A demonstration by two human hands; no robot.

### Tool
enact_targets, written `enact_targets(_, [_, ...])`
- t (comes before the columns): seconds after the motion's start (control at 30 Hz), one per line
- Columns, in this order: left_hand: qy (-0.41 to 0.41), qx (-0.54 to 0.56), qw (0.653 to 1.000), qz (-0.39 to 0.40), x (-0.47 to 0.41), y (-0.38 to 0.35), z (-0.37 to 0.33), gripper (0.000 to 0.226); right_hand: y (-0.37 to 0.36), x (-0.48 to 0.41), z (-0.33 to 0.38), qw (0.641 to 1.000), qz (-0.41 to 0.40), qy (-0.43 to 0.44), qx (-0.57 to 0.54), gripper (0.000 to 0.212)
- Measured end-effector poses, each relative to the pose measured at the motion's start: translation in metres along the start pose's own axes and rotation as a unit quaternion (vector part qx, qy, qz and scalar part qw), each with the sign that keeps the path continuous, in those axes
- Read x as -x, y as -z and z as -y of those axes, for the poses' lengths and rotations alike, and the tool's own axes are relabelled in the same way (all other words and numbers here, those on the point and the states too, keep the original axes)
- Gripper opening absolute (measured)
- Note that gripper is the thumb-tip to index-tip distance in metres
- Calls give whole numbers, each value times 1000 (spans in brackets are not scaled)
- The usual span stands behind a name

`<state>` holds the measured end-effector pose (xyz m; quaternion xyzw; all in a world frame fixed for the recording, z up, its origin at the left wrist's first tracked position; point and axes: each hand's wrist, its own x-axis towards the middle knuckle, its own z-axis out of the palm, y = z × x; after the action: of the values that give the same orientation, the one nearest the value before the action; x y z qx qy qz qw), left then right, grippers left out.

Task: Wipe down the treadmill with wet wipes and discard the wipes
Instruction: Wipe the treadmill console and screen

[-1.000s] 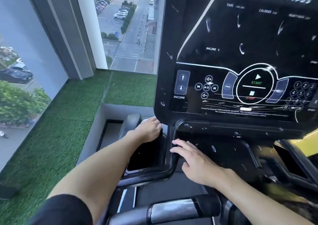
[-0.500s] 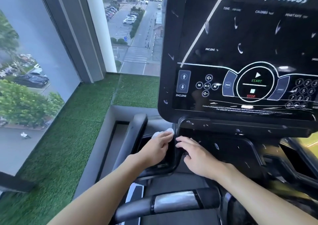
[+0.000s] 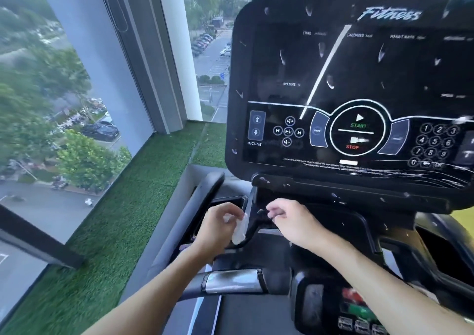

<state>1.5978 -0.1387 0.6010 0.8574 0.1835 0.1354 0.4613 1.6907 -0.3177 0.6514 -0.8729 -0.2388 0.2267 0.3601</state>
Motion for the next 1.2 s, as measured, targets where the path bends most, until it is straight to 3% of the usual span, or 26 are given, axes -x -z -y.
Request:
enact_targets(0.07, [79,136,987,-39,1,-8,-25,30,14,9,-4,999,22,-18,-39,31])
enact_targets(0.2, [147,382,912,-7,9,-26,-68,14,28,31,1,975,103,-14,-195,54])
enact_targets(0.3, [150,439,886,23,16,-32,-81,23,23,32,3,973,35,6,-227,29])
enact_targets(0.37, [156,388,908,17,16,-33,-78,23,22,28,0,980,-2,7,-199,15])
enact_targets(0.47, [122,123,985,-12,8,-32,-57,19,24,22,-8,997,-36,66,-9,7])
enact_targets(0.53, [54,-60,997,16,-2,-29,-38,30,23,15,-13,973,-43,122,189,4])
enact_targets(0.6, [18,-146,985,91,-12,-29,-22,50,18,8,-17,935,-34,152,318,11])
enact_targets(0.7, [-17,-185,970,159,-23,-31,-3,69,6,-7,-26,872,-40,262,412,24])
enact_targets(0.77, [-53,-198,965,162,-29,-32,8,73,2,-16,-29,829,-46,326,452,19])
enact_targets(0.9, [-99,-221,957,159,-36,-25,19,73,-7,-25,-30,786,-37,350,509,28])
enact_targets(1.0, [-105,-223,957,154,-35,-23,20,71,-11,-24,-38,794,10,326,512,25])
enact_targets(1.2, [-107,-186,968,134,-33,-26,27,70,-5,-25,-29,836,45,271,474,47])
